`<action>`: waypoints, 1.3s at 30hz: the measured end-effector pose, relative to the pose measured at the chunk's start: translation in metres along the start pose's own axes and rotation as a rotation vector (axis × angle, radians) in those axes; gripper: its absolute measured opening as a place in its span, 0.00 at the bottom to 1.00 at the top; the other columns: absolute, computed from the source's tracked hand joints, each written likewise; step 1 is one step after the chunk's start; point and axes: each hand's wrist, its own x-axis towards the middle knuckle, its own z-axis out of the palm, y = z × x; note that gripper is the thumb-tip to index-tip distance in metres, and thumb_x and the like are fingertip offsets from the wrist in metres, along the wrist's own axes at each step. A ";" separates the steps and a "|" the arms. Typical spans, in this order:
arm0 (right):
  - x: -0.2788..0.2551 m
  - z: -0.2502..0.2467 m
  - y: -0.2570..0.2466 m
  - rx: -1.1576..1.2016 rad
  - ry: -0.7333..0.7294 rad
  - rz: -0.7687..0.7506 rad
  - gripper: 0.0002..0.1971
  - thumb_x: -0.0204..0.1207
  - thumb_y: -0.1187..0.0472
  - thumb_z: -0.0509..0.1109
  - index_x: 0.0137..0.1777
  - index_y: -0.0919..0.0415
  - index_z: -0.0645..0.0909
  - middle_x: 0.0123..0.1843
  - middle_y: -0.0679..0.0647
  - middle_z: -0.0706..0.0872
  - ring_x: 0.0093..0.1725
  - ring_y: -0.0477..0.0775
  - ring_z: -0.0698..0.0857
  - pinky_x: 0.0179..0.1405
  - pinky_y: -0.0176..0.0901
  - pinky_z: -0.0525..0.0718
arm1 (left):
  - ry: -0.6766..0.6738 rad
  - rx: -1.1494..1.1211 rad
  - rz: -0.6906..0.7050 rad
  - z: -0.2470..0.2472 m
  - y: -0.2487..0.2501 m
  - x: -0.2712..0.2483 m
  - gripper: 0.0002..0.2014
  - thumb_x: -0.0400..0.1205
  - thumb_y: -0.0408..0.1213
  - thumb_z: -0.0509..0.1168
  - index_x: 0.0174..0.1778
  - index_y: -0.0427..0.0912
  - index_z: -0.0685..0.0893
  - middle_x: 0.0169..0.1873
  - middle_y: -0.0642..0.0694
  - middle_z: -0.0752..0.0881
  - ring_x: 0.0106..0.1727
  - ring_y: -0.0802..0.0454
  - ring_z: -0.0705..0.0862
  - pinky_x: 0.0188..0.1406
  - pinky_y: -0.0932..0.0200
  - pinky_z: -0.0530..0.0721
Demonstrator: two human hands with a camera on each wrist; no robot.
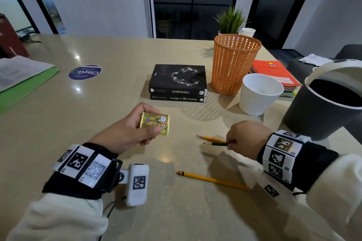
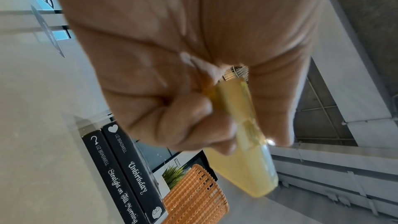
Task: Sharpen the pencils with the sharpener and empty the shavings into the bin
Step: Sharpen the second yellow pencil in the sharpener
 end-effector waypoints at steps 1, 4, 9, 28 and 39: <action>0.002 0.001 -0.001 -0.012 -0.020 -0.003 0.12 0.79 0.53 0.61 0.56 0.52 0.84 0.52 0.51 0.84 0.52 0.54 0.81 0.44 0.40 0.78 | -0.001 0.004 -0.004 0.000 0.000 0.000 0.37 0.50 0.59 0.80 0.51 0.51 0.75 0.25 0.52 0.83 0.26 0.58 0.76 0.26 0.66 0.77; 0.005 0.004 -0.006 -0.045 -0.077 -0.020 0.12 0.79 0.56 0.61 0.57 0.53 0.83 0.54 0.53 0.84 0.53 0.56 0.81 0.45 0.40 0.78 | 0.010 0.012 -0.001 -0.002 -0.004 0.000 0.36 0.49 0.61 0.80 0.50 0.53 0.76 0.25 0.51 0.83 0.26 0.57 0.76 0.25 0.66 0.77; 0.006 0.008 -0.011 -0.120 -0.142 -0.041 0.13 0.80 0.56 0.61 0.60 0.55 0.82 0.57 0.55 0.83 0.55 0.57 0.81 0.46 0.40 0.77 | 0.002 0.020 0.000 -0.002 -0.009 0.002 0.34 0.48 0.65 0.79 0.47 0.58 0.78 0.29 0.50 0.83 0.27 0.57 0.77 0.26 0.65 0.77; 0.005 0.024 -0.010 -0.160 -0.104 -0.044 0.13 0.80 0.58 0.58 0.56 0.58 0.83 0.51 0.55 0.85 0.49 0.59 0.84 0.47 0.46 0.84 | -0.039 0.100 -0.075 0.012 -0.012 0.003 0.28 0.58 0.53 0.72 0.53 0.52 0.74 0.35 0.46 0.82 0.28 0.57 0.77 0.29 0.64 0.78; -0.018 0.022 -0.016 -0.063 0.152 -0.185 0.14 0.79 0.48 0.57 0.52 0.53 0.81 0.50 0.51 0.83 0.51 0.55 0.79 0.49 0.44 0.77 | -0.022 0.138 -0.079 0.015 -0.008 0.007 0.25 0.62 0.50 0.74 0.52 0.53 0.74 0.35 0.47 0.82 0.27 0.60 0.77 0.28 0.65 0.78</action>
